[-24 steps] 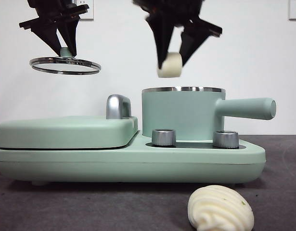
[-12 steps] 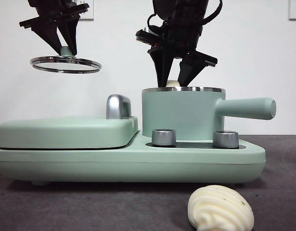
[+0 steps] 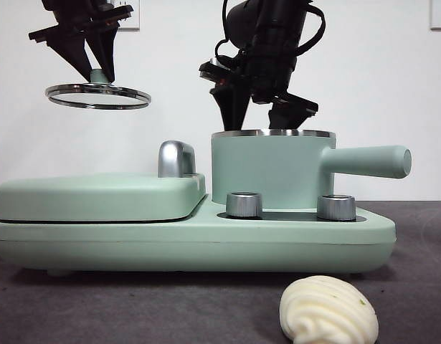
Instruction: Put the buns in a small steamer
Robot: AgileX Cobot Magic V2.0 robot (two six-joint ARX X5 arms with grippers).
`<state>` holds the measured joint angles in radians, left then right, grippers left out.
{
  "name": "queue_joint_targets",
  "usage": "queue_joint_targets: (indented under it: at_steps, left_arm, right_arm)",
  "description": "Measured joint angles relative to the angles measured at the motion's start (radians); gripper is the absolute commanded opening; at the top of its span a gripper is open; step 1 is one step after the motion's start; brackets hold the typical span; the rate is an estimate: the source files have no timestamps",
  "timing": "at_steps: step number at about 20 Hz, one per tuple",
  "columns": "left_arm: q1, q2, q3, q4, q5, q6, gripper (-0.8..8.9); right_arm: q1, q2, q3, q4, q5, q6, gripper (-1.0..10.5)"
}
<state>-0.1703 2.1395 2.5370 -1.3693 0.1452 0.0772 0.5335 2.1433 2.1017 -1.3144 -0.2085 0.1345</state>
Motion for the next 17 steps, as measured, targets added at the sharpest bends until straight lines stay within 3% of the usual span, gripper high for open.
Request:
queue_joint_targets:
  at_steps: [4, 8, 11, 17]
  left_arm:
    - [0.000, 0.000, 0.000, 0.000, 0.000, -0.003, 1.13]
    - [0.000, 0.000, 0.000, 0.000, 0.000, -0.014, 1.13]
    - [-0.002, 0.000, 0.000, 0.000, -0.001, -0.019, 1.13]
    - [-0.007, 0.000, 0.000, -0.004, 0.000, -0.029, 1.13]
  right_arm:
    - [-0.001, 0.000, 0.016, 0.016, 0.002, 0.000, 3.6]
    - [-0.005, -0.003, 0.172, -0.028, 0.023, -0.003, 3.6]
    - [0.000, -0.076, 0.195, -0.028, 0.029, -0.005, 3.6]
    - [0.051, -0.398, -0.049, -0.028, 0.029, -0.007, 4.0]
